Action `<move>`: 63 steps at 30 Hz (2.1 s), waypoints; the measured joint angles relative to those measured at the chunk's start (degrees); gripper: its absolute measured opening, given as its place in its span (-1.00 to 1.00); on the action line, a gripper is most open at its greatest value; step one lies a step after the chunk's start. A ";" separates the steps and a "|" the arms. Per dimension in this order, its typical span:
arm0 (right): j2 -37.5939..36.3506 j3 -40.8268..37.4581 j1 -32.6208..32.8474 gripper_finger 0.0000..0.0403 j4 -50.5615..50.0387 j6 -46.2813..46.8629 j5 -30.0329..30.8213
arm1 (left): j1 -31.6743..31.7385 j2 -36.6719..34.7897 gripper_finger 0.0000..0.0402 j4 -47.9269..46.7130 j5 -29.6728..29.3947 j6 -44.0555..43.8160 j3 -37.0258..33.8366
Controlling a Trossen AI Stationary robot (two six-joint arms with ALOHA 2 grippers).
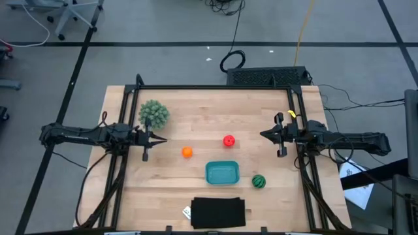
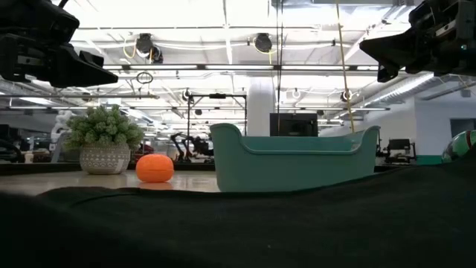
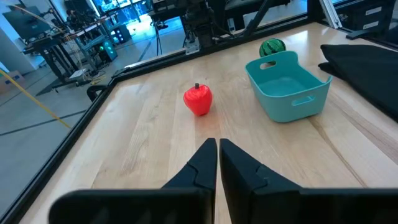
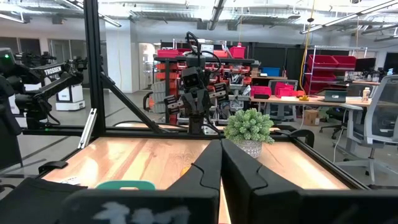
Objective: Pick and placing Produce into tupperware
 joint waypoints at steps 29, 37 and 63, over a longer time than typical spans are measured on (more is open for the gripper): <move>-0.02 0.02 0.02 -1.00 0.00 0.00 0.02 | -0.01 -0.01 -0.88 -0.01 0.00 0.01 0.00; 0.00 0.00 0.02 -1.00 -0.02 0.00 0.01 | 0.00 0.00 -0.88 0.01 -0.01 0.01 0.00; -0.02 0.02 0.02 -1.00 0.41 0.02 0.00 | -0.01 -0.01 -0.88 0.37 0.01 -6.85 0.00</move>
